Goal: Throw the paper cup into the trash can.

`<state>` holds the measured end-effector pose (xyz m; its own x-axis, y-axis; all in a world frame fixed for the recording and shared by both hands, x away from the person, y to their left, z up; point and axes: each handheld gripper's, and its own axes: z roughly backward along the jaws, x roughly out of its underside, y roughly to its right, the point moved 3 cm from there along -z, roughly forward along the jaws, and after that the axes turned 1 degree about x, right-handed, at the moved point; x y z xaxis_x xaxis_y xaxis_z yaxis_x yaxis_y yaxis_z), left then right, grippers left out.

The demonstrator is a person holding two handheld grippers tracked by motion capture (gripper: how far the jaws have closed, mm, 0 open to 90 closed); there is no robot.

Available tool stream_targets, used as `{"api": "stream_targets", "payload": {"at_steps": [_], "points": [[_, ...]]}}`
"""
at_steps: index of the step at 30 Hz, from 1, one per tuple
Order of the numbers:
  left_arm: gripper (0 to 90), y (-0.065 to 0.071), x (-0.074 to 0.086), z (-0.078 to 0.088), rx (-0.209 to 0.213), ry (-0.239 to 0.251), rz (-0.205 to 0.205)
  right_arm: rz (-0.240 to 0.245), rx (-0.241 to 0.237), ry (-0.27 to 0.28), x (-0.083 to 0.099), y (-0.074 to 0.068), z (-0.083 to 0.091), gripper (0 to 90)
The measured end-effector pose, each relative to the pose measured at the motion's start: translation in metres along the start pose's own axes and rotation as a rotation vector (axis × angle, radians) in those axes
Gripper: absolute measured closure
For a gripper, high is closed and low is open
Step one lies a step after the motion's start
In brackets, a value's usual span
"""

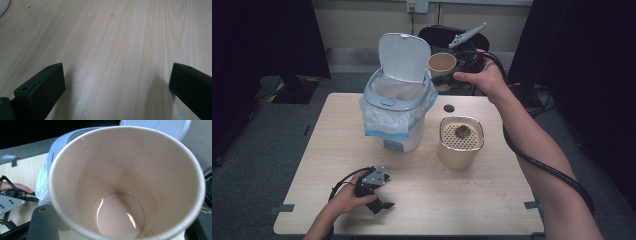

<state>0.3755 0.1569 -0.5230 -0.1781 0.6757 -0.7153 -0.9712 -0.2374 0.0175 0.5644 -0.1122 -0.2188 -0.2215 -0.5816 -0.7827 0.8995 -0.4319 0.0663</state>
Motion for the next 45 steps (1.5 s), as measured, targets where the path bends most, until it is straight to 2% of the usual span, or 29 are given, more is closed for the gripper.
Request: {"api": "stream_targets", "payload": {"at_steps": [14, 34, 45], "points": [[0.0, 0.0, 0.0, 0.0, 0.006, -0.001, 0.003, 0.01, -0.008, 0.012, -0.017, -0.005, -0.013, 28.2], [0.0, 0.0, 0.0, 0.0, 0.005, -0.003, 0.002, 0.001, -0.042, 0.04, -0.036, -0.018, -0.049, 28.2], [0.0, 0.0, 0.0, 0.0, 0.005, -0.003, 0.005, -0.008, -0.041, 0.04, -0.04, -0.017, -0.065, 28.1]]}}
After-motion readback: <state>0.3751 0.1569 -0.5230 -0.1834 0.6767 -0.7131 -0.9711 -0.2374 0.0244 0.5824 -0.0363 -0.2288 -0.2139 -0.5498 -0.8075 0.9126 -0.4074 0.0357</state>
